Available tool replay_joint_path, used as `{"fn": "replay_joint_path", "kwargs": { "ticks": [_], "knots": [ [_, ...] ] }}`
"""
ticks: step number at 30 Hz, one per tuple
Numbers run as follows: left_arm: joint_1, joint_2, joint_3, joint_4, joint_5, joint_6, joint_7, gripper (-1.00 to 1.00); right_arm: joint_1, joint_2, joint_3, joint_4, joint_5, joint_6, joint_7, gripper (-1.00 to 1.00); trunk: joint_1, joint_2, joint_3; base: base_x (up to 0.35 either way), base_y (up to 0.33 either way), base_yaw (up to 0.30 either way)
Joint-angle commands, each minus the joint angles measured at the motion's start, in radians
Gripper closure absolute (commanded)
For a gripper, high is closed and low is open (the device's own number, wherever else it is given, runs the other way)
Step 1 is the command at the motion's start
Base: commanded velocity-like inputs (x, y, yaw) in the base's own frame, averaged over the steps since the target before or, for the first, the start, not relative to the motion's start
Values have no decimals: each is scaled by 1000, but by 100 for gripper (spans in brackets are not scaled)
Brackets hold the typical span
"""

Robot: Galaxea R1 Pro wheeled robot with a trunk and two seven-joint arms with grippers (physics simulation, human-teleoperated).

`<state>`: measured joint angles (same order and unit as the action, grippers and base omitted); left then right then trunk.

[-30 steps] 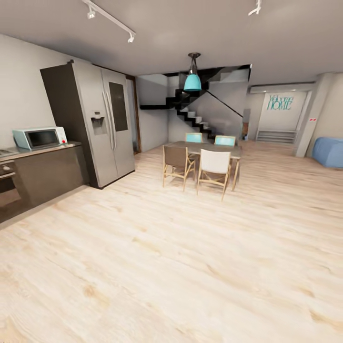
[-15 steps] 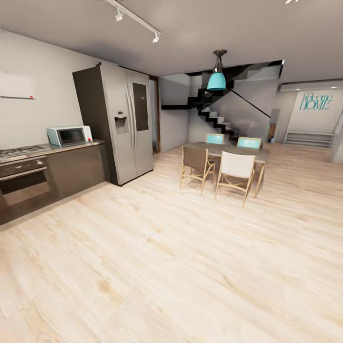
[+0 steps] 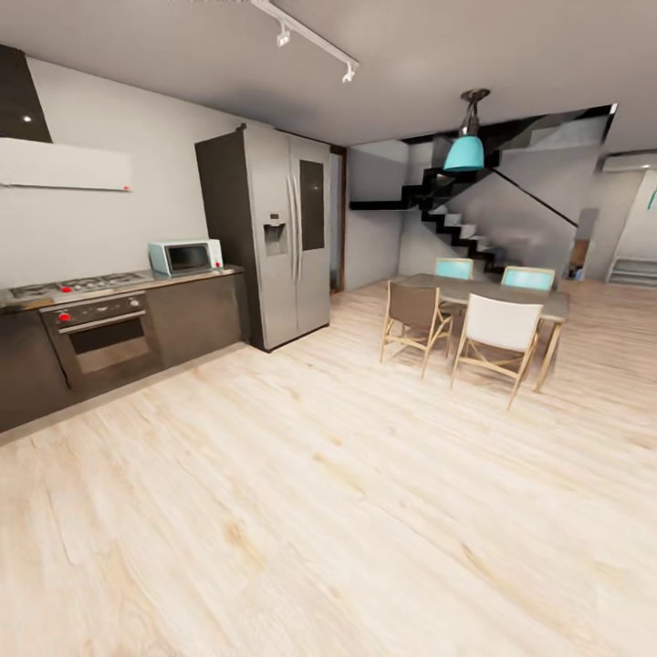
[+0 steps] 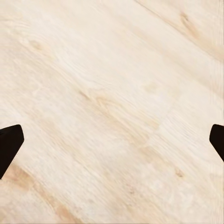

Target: Pick up the poster from the kitchen countertop and hang it on one of the wall nails in the kitchen.

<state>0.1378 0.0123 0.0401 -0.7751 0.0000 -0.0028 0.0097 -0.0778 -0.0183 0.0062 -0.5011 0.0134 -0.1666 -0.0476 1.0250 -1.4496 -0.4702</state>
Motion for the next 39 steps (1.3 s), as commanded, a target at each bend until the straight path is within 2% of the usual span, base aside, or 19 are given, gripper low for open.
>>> {"fn": "replay_joint_path", "kwargs": {
  "ticks": [1, 12, 19, 24, 39],
  "knots": [
    [0, 0, 0, -1, 0, 0, 1, -100, 0, 0, 1, 1, 2, -2, -3, -100, 0, 0, -1, 0, 0, 282],
    [0, 0, 0, -1, 0, 0, 1, -100, 0, -3, 0, 1, -1, -3, 0, -100, 0, 0, -2, 46, -45, 236],
    [0, 0, 0, -1, 0, 0, 1, -100, 0, -7, 0, 40, 24, -5, 4, -100, 0, 0, -2, 230, -226, 13],
    [0, 0, 1, -1, 0, 1, 1, -100, 0, -7, -1, 49, 36, -35, 3, -100, 0, 0, -2, 257, -219, 39],
    [0, 0, 1, -1, 0, 1, 1, -100, 0, 1, -2, 52, 40, -58, -4, -100, 0, 0, -8, 273, -203, 246]
  ]
}}
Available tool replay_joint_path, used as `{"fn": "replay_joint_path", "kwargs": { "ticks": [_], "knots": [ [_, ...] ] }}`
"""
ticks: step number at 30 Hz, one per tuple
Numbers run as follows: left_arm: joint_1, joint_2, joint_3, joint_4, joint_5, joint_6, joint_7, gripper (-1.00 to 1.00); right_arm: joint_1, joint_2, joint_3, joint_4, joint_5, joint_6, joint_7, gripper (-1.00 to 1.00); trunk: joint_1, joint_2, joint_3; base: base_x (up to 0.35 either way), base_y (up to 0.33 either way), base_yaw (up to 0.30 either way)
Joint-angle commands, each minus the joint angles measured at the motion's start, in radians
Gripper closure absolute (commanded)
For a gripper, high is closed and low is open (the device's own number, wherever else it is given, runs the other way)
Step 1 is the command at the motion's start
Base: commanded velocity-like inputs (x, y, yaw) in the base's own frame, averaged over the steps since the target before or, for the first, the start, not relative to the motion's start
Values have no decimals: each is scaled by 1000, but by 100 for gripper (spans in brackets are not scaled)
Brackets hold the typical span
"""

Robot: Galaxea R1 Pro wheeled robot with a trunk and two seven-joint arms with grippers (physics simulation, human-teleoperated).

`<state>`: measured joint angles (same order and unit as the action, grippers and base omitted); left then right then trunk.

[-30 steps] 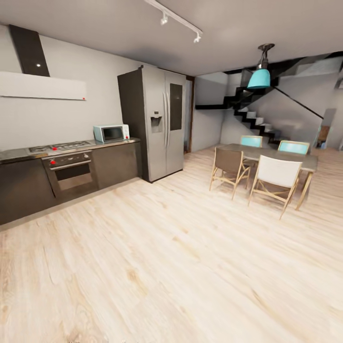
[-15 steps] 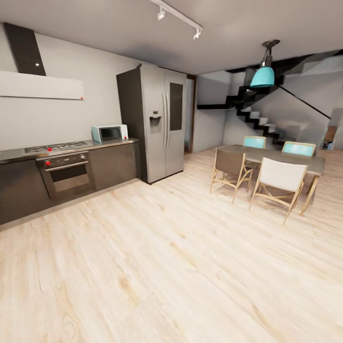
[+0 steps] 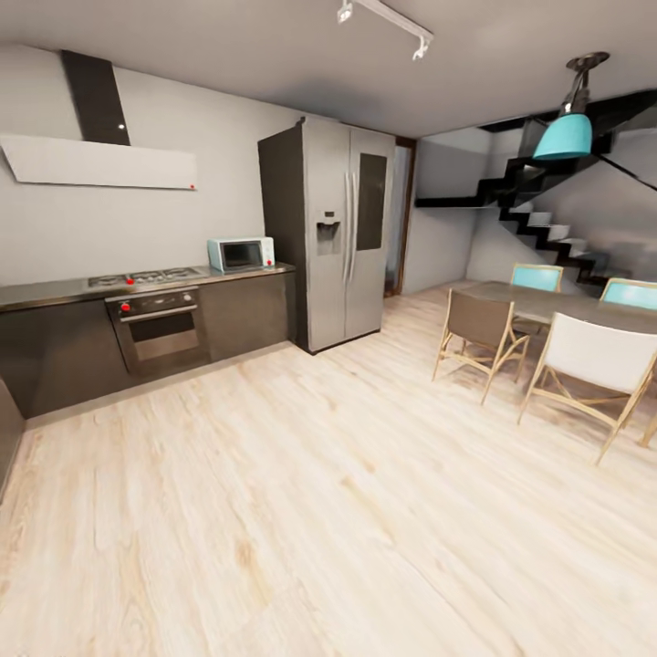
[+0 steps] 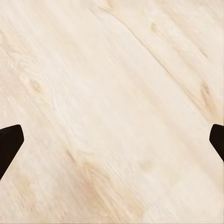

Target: Pick up the poster from the kitchen countertop and hang it on one of the wall nails in the kitchen.

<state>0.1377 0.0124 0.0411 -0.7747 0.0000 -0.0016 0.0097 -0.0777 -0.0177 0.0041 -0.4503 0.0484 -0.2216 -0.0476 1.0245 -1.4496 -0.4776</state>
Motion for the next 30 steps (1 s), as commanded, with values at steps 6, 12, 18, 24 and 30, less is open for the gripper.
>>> {"fn": "replay_joint_path", "kwargs": {
  "ticks": [6, 12, 18, 24, 30],
  "knots": [
    [0, 0, 0, -1, 0, -1, 1, -100, -1, 1, 1, 1, 5, -3, -4, -100, 1, 0, -3, 214, -161, 276],
    [0, 0, 0, -1, 0, -1, 1, -100, -1, 1, 1, 1, 5, -2, -5, -100, 1, 0, -5, 54, -42, 278],
    [0, 0, 0, -1, 0, -1, 1, -100, -1, 1, 2, 1, 5, -3, -5, -100, 1, 0, -8, 8, -6, 278],
    [0, 0, 0, -1, 0, -1, 1, -100, -1, 1, 2, 1, 6, -2, -5, -100, 1, 0, -10, 1, -1, 278],
    [0, 0, 0, -1, 0, -1, 1, -100, -1, 1, 2, 1, 7, -3, -5, -100, 1, 0, -12, 0, 0, 278]
  ]
}}
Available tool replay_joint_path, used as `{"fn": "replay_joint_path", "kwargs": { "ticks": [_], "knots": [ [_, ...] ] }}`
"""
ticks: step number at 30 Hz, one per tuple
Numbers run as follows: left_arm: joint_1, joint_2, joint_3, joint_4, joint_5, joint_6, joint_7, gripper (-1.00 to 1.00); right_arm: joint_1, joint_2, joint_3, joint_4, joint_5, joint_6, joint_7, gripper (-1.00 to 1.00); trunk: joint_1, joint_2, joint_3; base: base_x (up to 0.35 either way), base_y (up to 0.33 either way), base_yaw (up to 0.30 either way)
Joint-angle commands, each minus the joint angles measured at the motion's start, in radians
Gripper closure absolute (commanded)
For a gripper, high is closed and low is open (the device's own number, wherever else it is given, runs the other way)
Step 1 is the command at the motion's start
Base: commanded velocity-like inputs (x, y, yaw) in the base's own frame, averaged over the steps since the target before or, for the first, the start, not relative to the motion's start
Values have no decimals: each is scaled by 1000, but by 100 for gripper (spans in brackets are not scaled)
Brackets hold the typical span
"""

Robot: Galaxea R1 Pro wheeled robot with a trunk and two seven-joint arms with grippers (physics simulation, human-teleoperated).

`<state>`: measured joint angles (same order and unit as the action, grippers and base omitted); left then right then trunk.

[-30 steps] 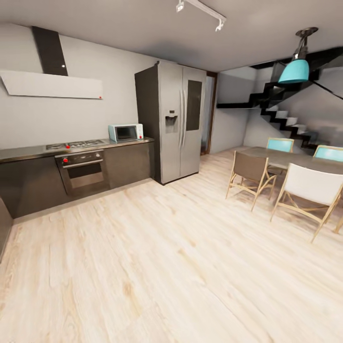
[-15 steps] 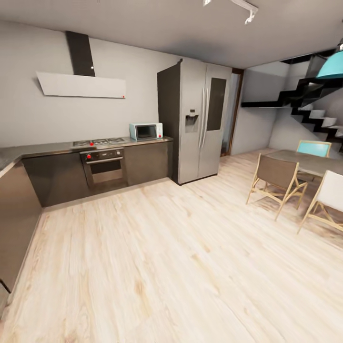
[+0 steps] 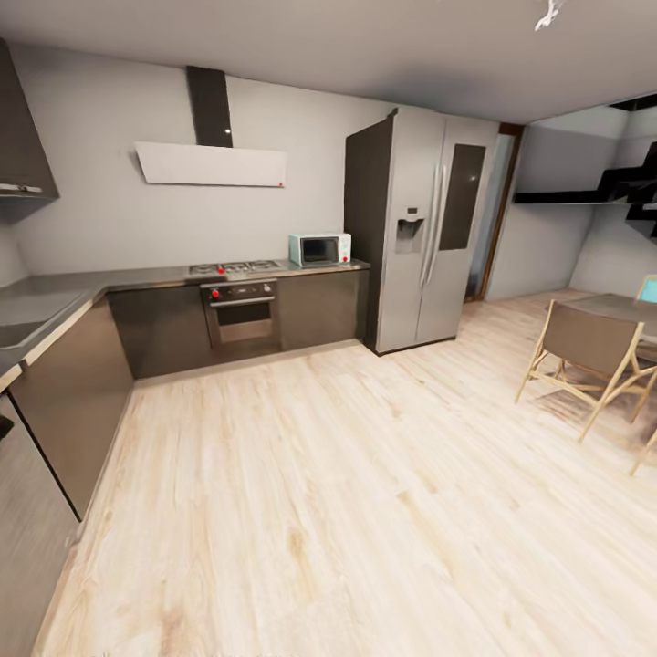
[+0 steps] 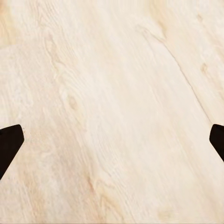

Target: Pick up the poster from the kitchen countertop and hang it on one of the wall nails in the kitchen.

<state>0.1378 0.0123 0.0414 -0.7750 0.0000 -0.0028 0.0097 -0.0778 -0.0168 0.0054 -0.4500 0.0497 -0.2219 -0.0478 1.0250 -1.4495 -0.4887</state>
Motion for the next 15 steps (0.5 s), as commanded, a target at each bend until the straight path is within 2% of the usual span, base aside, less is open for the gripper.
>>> {"fn": "replay_joint_path", "kwargs": {
  "ticks": [1, 15],
  "knots": [
    [0, 0, 0, -1, 0, 0, 1, -100, 0, 0, 1, 1, 5, -2, -4, -100, 0, 0, -1, 0, 0, 278],
    [0, 0, 0, -1, 0, 0, 1, -100, 0, 0, 1, 1, 6, -2, -4, -100, 0, 0, -6, 0, 0, 278]
  ]
}}
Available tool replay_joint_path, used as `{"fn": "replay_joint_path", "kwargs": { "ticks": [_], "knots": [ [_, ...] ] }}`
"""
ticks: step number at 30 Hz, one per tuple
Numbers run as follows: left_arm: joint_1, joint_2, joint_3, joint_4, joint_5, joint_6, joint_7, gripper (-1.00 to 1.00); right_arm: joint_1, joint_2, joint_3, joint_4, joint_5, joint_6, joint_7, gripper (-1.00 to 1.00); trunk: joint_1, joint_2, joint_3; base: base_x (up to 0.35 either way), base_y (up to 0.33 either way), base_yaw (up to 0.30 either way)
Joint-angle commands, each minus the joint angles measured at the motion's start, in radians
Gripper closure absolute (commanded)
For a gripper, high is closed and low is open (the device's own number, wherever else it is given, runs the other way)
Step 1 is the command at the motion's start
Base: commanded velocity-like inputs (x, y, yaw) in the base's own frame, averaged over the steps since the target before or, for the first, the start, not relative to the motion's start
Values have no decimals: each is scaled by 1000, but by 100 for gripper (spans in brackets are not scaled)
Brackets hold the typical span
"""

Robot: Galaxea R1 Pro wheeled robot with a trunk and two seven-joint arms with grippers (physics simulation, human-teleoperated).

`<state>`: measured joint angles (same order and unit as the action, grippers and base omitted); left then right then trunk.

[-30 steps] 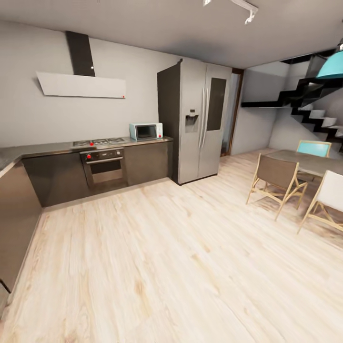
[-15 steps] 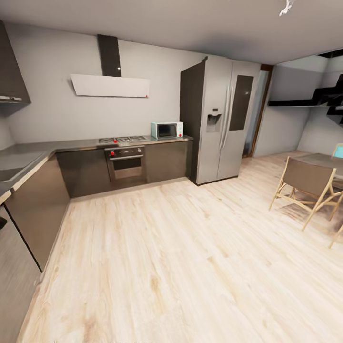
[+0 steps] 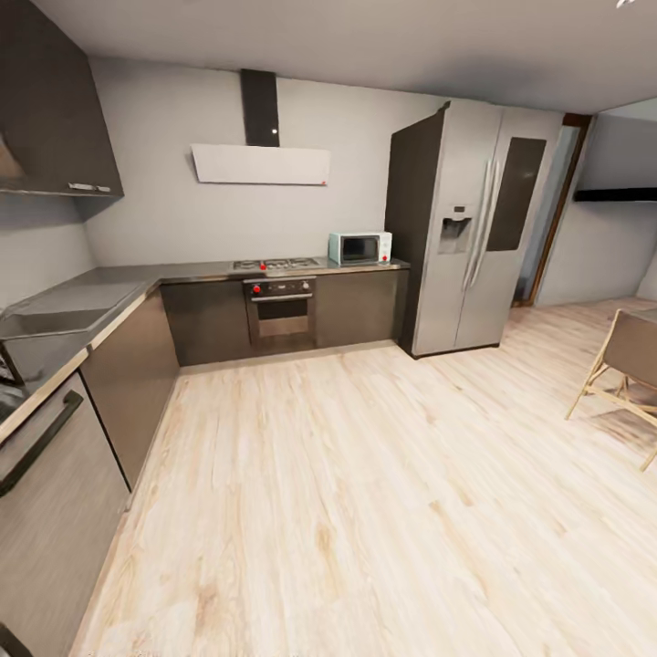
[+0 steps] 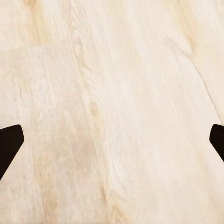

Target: Pick up the poster from the kitchen countertop and hang it on one of the wall nails in the kitchen.

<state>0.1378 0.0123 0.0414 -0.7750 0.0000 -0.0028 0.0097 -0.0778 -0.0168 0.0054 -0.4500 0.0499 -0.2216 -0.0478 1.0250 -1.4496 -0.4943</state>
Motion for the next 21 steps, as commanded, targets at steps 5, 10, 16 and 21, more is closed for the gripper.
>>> {"fn": "replay_joint_path", "kwargs": {
  "ticks": [5, 10, 16, 21],
  "knots": [
    [0, 0, 1, -1, 0, 0, 1, -100, 0, 0, 1, 1, 5, -2, -4, -100, 0, 0, -3, 0, 0, 278],
    [0, 0, 9, -1, 0, 0, 1, -100, 0, 0, 1, 1, 5, -2, -4, -100, 0, 0, -4, 0, 0, 278],
    [0, 0, 13, -1, 0, 0, 1, -100, 0, -1, 2, 1, 4, -2, -1, -100, 0, 0, -7, 60, -71, 231],
    [0, 0, 35, -1, 1, 0, 1, -100, 0, -1, 3, 3, 4, -2, 1, -100, 0, 0, -9, 205, -219, 108]
  ]
}}
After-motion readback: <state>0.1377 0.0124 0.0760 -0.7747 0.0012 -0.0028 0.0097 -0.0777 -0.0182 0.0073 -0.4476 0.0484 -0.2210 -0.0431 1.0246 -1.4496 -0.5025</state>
